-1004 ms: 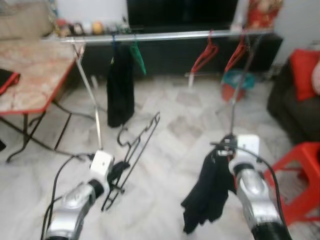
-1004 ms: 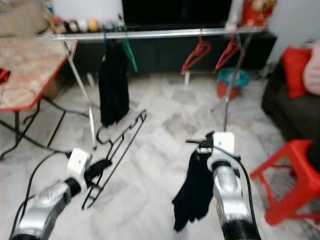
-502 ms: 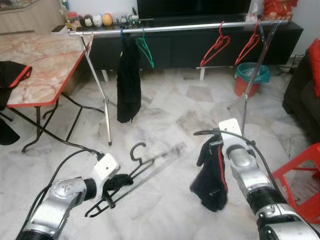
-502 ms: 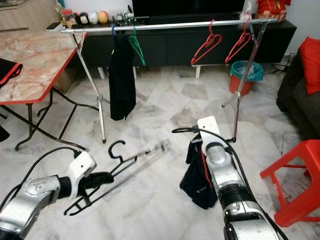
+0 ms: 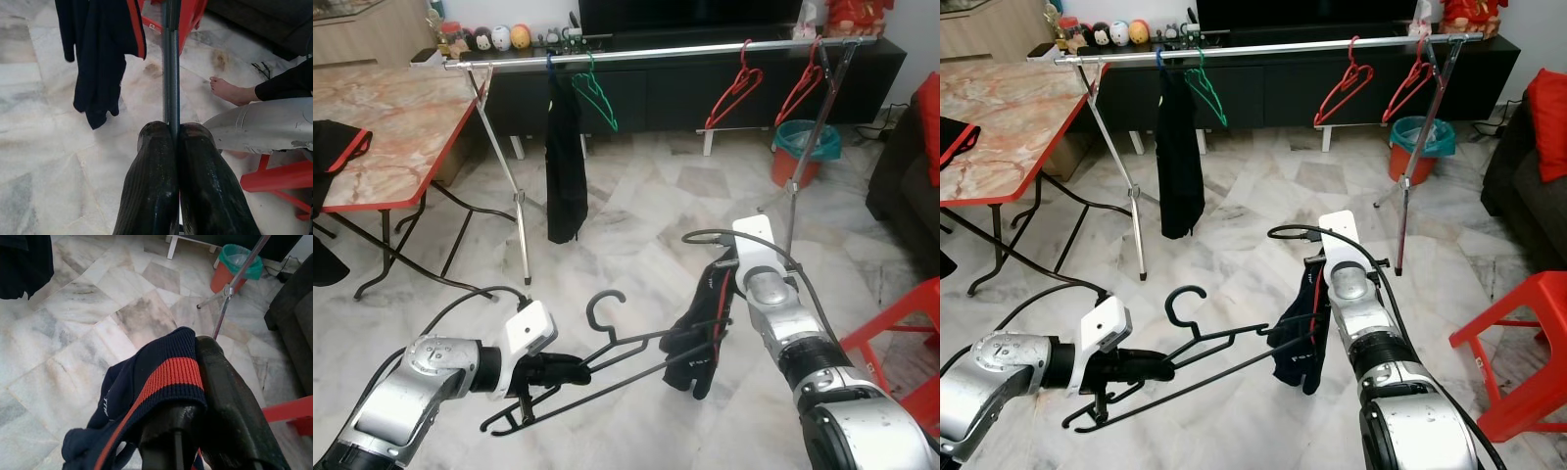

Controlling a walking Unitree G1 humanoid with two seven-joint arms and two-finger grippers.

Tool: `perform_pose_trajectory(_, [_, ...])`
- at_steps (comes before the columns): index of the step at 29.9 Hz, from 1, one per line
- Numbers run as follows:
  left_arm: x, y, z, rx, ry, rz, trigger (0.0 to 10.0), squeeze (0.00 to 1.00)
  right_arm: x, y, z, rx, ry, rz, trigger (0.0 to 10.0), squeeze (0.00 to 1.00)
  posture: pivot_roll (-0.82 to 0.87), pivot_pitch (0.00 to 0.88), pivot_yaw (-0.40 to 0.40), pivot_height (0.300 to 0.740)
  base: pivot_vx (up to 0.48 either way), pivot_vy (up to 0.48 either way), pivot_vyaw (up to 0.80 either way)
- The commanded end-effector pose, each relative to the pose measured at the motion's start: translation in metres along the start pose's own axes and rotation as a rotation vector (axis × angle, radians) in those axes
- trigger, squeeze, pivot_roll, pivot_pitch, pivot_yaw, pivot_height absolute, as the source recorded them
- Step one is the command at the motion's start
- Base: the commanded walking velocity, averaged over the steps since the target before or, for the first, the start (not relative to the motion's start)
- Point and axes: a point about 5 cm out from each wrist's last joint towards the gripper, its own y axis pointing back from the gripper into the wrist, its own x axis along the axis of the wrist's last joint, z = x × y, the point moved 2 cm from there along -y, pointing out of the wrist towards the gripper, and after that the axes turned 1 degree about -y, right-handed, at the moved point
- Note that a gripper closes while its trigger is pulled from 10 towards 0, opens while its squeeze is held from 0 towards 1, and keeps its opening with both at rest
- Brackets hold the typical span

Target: Hang hanger

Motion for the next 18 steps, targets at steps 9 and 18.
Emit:
perform_pose_trajectory(9, [0.016, -0.010, 0.007, -0.043, -0.015, 0.030, 10.0, 0.00, 0.025, -0.002, -0.010, 0.021, -0.032, 0.038, 10.0, 0.00, -0.05, 0.000, 0.069, 0.740, 0.000, 0.000, 0.00])
perform_pose_trajectory(18, [0.018, -0.012, 0.004, -0.022, -0.019, 0.031, 10.0, 0.00, 0.029, -0.002, -0.013, 0.040, -0.043, 0.042, 10.0, 0.00, -0.05, 0.000, 0.070, 0.740, 0.000, 0.000, 0.00])
